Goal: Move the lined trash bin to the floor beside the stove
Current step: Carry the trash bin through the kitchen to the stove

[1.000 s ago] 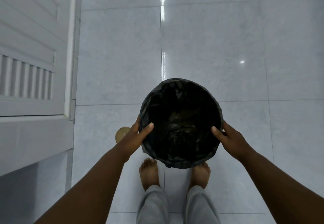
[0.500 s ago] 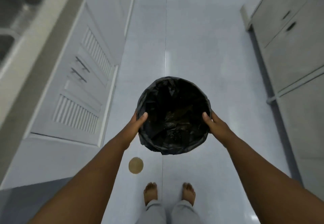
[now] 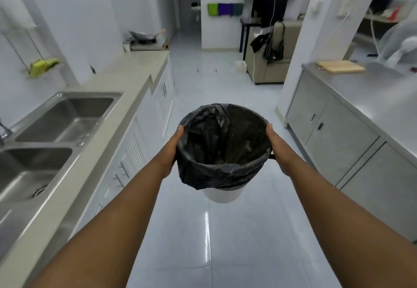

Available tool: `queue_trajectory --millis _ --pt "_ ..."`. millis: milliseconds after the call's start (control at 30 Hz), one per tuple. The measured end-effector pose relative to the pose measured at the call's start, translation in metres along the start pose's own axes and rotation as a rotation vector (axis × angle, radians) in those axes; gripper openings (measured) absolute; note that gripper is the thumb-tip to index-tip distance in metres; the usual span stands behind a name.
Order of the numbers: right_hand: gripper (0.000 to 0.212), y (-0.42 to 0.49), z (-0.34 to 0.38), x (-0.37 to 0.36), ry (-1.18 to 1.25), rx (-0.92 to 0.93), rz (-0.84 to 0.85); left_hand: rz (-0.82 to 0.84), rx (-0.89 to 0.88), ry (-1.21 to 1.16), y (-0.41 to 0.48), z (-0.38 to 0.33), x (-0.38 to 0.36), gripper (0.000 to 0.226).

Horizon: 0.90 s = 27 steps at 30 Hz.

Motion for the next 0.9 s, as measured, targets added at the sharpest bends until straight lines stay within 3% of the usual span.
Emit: queue_trajectory --millis 167,467,633,900 --pt "0.071 0.023 0.022 0.0 0.054 0.026 -0.055 0.004 -0.044 -0.048 0.024 -0.021 0.009 0.068" --pt "0.074 0.121 0.017 0.029 0.06 0.001 -0.016 -0.027 0.009 -0.071 0.118 -0.022 0.01 0.074" --pt "0.073 0.186 0.019 0.056 0.072 0.014 0.019 -0.08 0.014 -0.119 0.178 -0.034 -0.001 0.061" --pt "0.071 0.274 0.028 0.101 0.084 0.038 0.05 -0.14 0.01 -0.13 0.27 -0.056 -0.016 0.06"
Point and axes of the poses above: each hand's wrist, its own y-axis towards the middle knuckle, its own x-axis out of the back of the hand, z = x × y, the point moved 2 cm from there along y, towards the middle knuckle, and after that the axes turned 3 degrees about z, right-handed, at the moved point
